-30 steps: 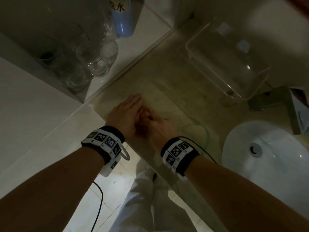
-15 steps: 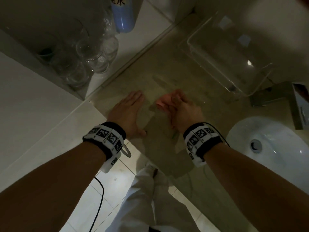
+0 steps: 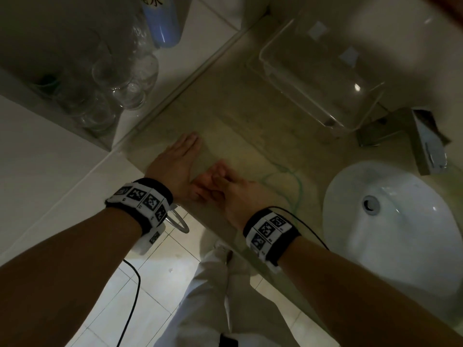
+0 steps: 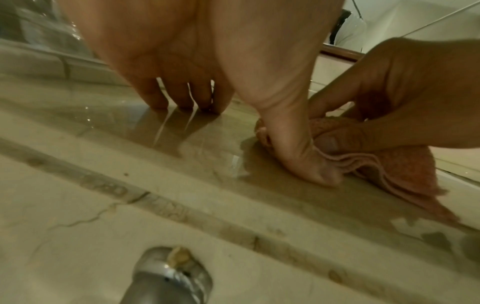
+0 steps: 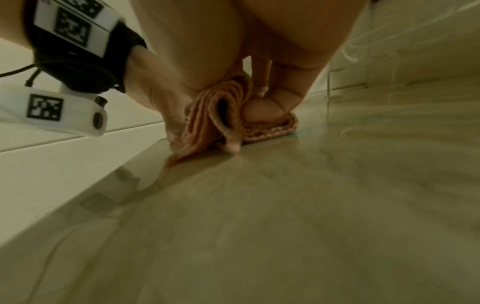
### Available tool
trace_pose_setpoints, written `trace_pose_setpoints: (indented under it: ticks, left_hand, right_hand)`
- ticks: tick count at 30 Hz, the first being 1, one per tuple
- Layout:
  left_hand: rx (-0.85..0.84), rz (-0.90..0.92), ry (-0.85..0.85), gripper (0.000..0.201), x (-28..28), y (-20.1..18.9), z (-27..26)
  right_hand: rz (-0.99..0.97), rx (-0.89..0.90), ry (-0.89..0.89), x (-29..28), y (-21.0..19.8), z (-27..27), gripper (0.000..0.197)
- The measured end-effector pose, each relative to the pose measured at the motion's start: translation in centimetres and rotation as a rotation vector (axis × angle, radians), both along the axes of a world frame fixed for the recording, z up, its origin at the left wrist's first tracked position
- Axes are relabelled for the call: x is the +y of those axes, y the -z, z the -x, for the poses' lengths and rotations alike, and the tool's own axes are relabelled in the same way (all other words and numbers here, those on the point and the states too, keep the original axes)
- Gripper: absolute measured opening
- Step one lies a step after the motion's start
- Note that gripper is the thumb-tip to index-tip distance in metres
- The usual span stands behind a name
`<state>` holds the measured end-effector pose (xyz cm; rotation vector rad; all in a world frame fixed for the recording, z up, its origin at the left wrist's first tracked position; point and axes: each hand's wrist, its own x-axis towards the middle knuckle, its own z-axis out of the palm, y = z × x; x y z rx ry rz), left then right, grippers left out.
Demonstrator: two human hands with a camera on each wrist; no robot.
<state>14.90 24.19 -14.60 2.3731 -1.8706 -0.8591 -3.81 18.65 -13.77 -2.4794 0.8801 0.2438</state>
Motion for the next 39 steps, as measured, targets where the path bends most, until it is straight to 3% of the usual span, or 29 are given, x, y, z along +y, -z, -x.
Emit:
trace_pose_setpoints:
  ticks: [6, 9, 14, 18, 23, 29, 35, 39]
  left_hand:
    - [-0.020, -0.077, 0.025, 0.156, 0.2, -0.3, -0.1]
    - [-0.036, -0.088, 0.033, 0.159, 0.1, -0.5, -0.1]
    - [-0.019, -0.081, 0.044, 0.145, 0.1, -0.7, -0.1]
    - [0.084, -0.150, 0.091, 0.135, -0.3, -1.4, -1.6]
    - [0.096, -0.227, 0.140, 0.130, -1.0, -2.1, -2.6]
    - [0.036, -0.177, 0.088, 0.126, -0.7, -2.1, -1.4]
    - [-0.037, -0.159, 0.033, 0.136, -0.7, -2.5, -0.4]
    - [-0.082, -0.168, 0.048, 0.137, -0.7, -3.0, 0.4]
  right_hand:
    - [-0.022, -0.016, 0.184, -2.7, -0.4, 0.0, 0.047]
    - [0.006, -0.005, 0.175, -3.5, -1.9, -0.5, 0.056]
    - [-0.011, -0.089, 0.032, -2.0, -1.1, -1.8, 0.044]
    - [-0.002, -0.124, -0.131, 0.8, -0.3, -1.8, 0.054]
    - [-0.019, -0.211, -0.177, 3.7, 0.8, -0.3, 0.022]
    - [-0.009, -0.149, -0.228, 3.8, -0.1, 1.5, 0.026]
    - [0.036, 0.062, 0.043, -3.4, -0.8, 3.3, 0.043]
    - [0.043, -0.009, 0.296, -8.0, -0.8, 6.9, 0.046]
